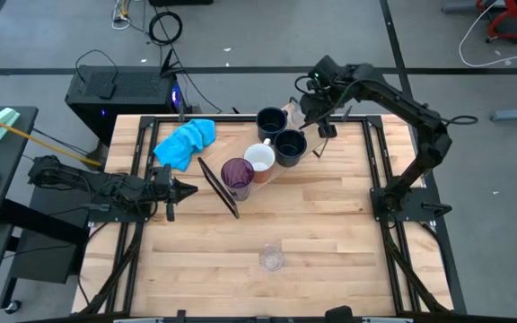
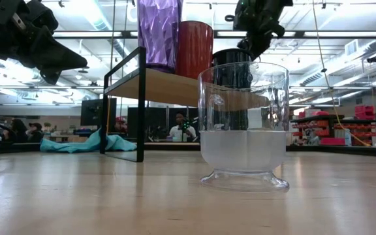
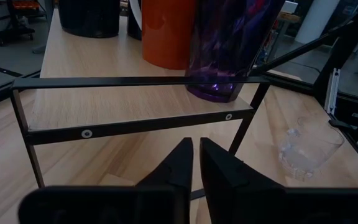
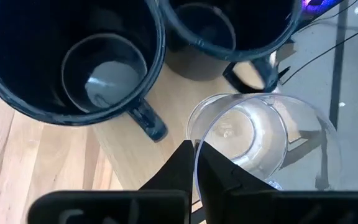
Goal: Stack small to large cups/mugs on shelf
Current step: Put the right transparent mug on the shelf
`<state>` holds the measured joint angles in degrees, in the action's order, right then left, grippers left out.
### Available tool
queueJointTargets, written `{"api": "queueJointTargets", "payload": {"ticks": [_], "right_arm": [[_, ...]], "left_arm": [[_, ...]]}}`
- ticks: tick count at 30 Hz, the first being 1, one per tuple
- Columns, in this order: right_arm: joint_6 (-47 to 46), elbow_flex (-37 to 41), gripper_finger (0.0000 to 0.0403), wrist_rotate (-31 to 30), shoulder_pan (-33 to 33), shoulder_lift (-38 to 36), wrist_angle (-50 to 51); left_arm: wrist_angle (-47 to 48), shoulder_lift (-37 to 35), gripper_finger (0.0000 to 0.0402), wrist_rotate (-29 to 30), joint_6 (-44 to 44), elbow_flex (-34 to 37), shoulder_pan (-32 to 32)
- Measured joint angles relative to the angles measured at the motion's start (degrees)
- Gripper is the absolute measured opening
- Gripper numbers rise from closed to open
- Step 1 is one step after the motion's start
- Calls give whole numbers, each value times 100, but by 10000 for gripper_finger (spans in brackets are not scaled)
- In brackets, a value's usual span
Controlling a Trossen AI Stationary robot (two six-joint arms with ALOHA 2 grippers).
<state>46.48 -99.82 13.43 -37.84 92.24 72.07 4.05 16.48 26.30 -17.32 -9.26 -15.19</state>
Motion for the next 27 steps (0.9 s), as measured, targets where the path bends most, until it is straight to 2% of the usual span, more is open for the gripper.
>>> {"api": "queueJointTargets", "payload": {"ticks": [7,17,27], "right_arm": [[17,363,21,-2,2,3,-115],[17,388,38,-2,2,3,-145],[59,388,60,-4,2,3,-230]], "left_arm": [[0,-1,28,0,0,0,-1],[0,-1,40,0,-2,0,-1],[0,0,28,0,0,0,1]]}}
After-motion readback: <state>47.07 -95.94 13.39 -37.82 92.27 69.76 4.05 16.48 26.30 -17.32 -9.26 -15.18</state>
